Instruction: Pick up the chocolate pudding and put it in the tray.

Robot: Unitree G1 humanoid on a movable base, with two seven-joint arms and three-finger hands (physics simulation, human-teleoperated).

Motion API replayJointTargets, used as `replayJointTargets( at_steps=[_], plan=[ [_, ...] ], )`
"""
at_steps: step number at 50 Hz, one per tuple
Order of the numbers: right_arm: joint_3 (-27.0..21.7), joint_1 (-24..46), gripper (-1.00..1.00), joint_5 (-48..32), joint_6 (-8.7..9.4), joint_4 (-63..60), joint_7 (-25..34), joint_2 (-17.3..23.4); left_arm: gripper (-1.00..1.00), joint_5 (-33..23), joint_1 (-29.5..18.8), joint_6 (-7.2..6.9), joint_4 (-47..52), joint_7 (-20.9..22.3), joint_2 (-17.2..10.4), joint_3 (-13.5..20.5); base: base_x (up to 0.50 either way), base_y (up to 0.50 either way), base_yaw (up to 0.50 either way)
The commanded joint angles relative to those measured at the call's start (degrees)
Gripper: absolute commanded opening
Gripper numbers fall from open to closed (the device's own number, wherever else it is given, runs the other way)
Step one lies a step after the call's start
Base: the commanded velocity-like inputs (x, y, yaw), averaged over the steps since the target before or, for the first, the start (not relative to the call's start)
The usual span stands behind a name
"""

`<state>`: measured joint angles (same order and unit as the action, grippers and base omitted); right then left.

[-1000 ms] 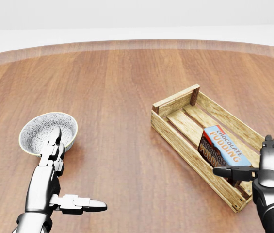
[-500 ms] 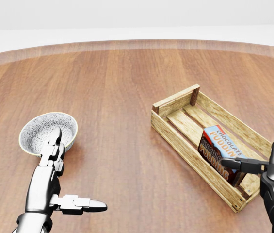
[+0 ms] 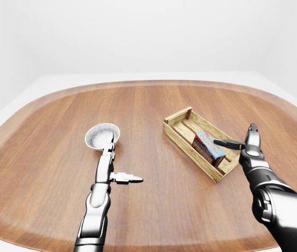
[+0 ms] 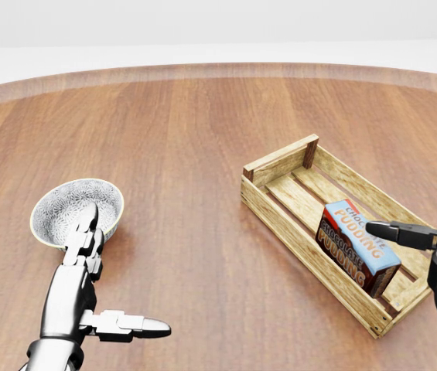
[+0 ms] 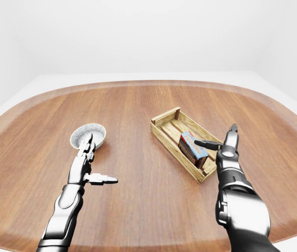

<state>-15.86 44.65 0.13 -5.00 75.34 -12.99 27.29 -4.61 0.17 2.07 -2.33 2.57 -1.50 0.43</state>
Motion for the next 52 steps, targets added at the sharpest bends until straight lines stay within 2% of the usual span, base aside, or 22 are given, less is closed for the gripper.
replayJointTargets(
  at_steps=[1, 6, 14, 17, 40, 52],
  plan=[
    [-0.08, 0.81, 1.00, 0.41, 0.00, -0.74, -0.23, 0.75, 1.00, 2.51, -0.17, -1.65, 0.43, 0.64, 0.34, 0.80, 0.00, 0.00, 0.00],
    [-0.36, 0.97, 1.00, -0.32, 0.00, -0.90, -2.36, 1.52, 1.00, 2.48, -0.08, -2.05, 0.91, 0.66, 0.38, 0.77, 0.00, 0.00, 0.00],
    [-0.80, 2.71, 1.00, 0.25, 0.00, -2.13, -4.06, 3.22, 1.00, 2.39, -0.02, -1.48, 0.41, 0.64, 0.40, 0.73, 0.00, 0.00, 0.00],
    [-0.63, 3.44, 1.00, 0.06, 0.00, -2.79, -4.57, 4.10, 1.00, 2.38, 0.02, -1.78, 0.73, 0.64, 0.41, 0.70, 0.00, 0.00, 0.00],
    [-1.32, 7.78, 1.00, 6.95, 0.00, -10.51, 2.23, 7.76, 1.00, 2.48, -0.20, -1.90, 0.50, 0.45, 0.43, 0.79, 0.00, 0.00, 0.00],
    [-1.17, 8.80, 1.00, 11.67, 0.00, -24.23, 4.66, 8.03, 1.00, 2.63, -0.51, -2.18, 0.39, 0.26, 0.40, 0.87, 0.00, 0.00, 0.00]
  ],
)
